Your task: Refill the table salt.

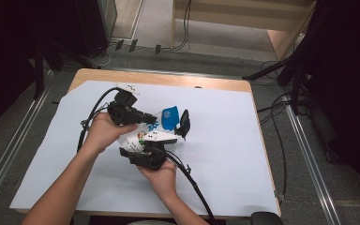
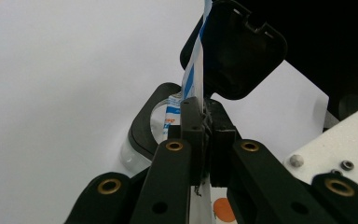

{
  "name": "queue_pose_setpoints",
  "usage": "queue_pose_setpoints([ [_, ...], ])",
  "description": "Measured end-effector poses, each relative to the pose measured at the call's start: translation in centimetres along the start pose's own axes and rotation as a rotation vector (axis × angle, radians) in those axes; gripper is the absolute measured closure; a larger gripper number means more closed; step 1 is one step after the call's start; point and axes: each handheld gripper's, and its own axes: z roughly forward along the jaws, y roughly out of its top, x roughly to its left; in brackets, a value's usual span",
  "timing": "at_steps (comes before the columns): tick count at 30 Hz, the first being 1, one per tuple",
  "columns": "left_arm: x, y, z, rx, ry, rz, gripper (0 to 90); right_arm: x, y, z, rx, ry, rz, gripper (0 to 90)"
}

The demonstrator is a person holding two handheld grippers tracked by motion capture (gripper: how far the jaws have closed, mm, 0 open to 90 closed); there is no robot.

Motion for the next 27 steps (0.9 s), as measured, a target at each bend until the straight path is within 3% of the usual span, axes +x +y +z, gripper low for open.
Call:
queue_pose_setpoints([
  [14,-0.05,0.03,-0.20,-0.013,-0.005,0.005,88.8,0.18,-0.06,-0.01,-0.045,0.034,0.054,65.4],
  [27,-0.18,0.08,-0.23,-0.017,-0.013,0.004,87.7,0.23,0.00,-0.05,-0.060,0.042,0.065,65.4],
])
